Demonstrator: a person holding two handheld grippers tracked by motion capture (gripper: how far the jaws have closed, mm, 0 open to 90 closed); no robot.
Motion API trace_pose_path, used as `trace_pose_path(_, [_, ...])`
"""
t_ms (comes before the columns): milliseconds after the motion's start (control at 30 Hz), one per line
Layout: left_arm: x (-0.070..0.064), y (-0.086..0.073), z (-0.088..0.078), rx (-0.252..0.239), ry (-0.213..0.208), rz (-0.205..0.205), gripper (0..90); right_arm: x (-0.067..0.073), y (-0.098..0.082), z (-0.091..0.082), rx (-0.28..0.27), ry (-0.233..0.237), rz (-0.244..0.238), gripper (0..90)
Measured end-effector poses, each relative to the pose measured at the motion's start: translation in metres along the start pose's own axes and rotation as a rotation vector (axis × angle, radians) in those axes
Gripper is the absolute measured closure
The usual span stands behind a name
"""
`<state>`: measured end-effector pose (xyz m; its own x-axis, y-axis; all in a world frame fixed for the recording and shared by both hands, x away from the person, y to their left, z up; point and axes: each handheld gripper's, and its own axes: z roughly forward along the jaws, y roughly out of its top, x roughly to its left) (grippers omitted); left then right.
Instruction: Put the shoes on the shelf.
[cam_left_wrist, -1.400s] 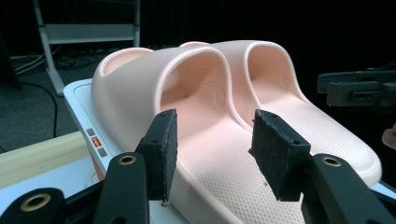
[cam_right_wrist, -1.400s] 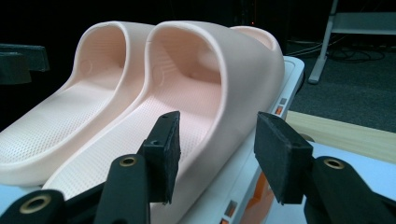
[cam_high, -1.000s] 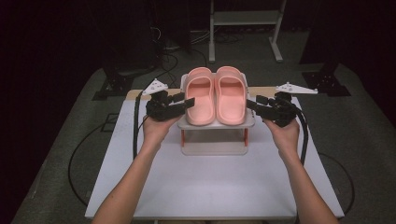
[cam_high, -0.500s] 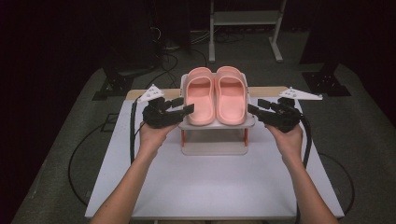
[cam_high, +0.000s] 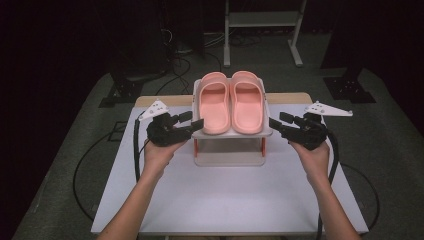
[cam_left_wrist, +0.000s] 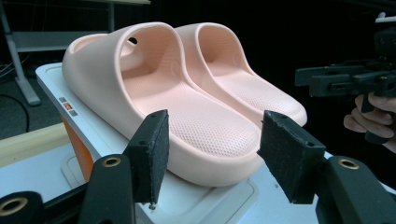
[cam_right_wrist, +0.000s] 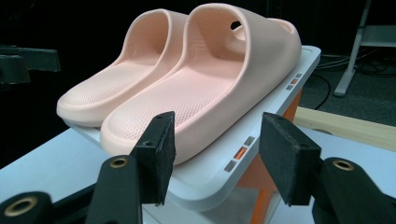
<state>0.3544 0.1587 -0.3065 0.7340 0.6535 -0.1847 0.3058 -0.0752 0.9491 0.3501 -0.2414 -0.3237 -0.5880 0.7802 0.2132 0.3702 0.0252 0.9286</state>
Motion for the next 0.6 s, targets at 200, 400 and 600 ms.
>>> trace_pose_path(200, [-0.002,-0.01,-0.007,0.0,0.005,0.0,40.0,0.0,-0.009,-0.008,-0.009,0.019,0.01,43.0])
trace_pose_path(400, [-0.004,-0.018,-0.012,0.003,0.009,0.005,39.9,-0.001,-0.015,-0.015,-0.006,0.02,0.013,42.0])
trace_pose_path(600, [-0.001,-0.028,-0.018,0.0,0.01,-0.016,39.2,-0.006,-0.026,-0.021,-0.009,0.027,0.037,41.9])
